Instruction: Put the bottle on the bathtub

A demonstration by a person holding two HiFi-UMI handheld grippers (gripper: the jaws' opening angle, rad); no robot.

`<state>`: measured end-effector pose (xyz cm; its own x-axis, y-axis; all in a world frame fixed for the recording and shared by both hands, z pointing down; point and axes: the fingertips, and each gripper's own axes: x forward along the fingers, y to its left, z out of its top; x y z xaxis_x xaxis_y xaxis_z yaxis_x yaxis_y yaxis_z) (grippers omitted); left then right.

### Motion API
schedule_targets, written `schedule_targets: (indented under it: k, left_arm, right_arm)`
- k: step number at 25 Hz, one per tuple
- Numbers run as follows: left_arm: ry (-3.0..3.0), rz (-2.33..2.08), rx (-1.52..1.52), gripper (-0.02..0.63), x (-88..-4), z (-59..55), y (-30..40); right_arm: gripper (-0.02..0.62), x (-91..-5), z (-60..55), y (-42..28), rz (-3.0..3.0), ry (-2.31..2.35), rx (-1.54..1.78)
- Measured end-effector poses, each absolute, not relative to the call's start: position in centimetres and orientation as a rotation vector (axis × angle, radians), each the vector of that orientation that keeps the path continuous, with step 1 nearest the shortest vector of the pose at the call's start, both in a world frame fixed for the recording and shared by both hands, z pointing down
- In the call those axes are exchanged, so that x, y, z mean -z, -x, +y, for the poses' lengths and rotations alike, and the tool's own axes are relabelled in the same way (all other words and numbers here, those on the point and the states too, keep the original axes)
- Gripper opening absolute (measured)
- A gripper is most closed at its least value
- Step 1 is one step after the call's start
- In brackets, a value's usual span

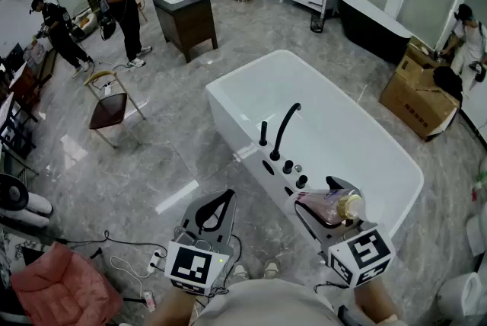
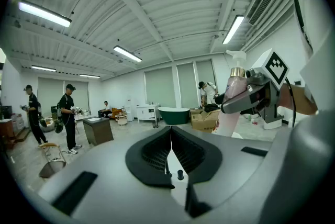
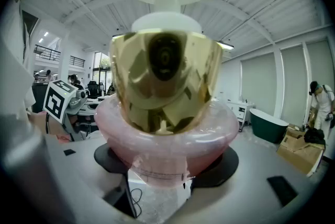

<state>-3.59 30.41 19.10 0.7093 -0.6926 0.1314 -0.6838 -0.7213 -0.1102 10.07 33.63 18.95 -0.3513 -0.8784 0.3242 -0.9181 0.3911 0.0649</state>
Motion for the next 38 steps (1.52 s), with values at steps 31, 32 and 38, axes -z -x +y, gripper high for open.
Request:
schedule_targets:
  k: [31, 32, 38]
  left_arm:
    - [2.776, 1.271, 0.373, 0.02, -24.2, 32.1, -0.9]
    - [2.775, 1.275, 0.371, 0.02, -24.5, 31.6, -0.8]
    - [2.743, 1.297, 0.39, 0.02, -26.2, 28.5, -0.6]
  right_arm:
    - [0.336, -24.8, 34.5, -14.4, -2.429, -1.388, -0.321]
    - [0.336, -25.2, 34.1, -14.3, -2.429, -1.382, -0.32]
    - [0.336, -27.9, 30.9, -12.6, -2.435, -1.334, -0.343]
